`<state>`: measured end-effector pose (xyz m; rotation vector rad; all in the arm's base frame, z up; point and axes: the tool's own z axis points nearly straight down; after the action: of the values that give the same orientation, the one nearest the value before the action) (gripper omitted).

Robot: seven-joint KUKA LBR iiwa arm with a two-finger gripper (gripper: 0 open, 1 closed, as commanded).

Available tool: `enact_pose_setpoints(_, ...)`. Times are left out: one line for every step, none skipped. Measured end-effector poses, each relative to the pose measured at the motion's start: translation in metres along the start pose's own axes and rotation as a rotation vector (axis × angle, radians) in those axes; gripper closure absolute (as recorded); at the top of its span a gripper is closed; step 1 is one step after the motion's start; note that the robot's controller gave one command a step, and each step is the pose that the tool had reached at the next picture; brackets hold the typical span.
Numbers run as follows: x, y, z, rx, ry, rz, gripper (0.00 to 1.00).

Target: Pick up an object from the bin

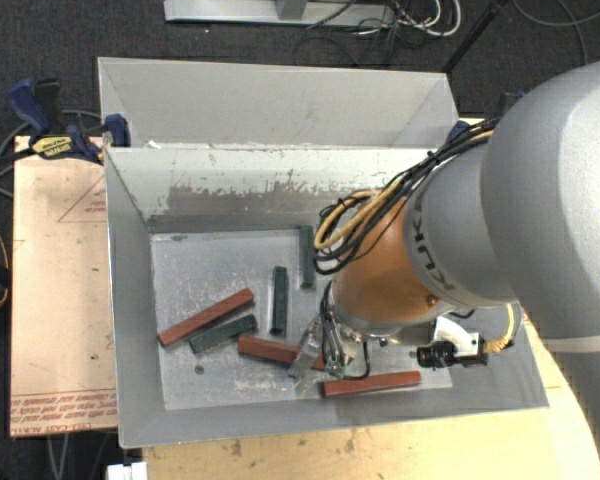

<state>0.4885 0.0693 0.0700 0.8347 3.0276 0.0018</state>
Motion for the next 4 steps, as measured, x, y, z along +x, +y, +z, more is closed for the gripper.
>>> enact_pose_setpoints(-0.009,0.002,-0.222,-0.005,-0.008,-0.056,1.0)
enact_pose_setpoints(0.02,0.017,-0.105,0.004,0.007,-0.3,1.0)
enact_pose_setpoints(0.019,0.017,-0.107,0.002,0.002,-0.299,0.0)
enact_pose_setpoints(-0.009,-0.009,-0.004,0.006,0.007,-0.277,0.0)
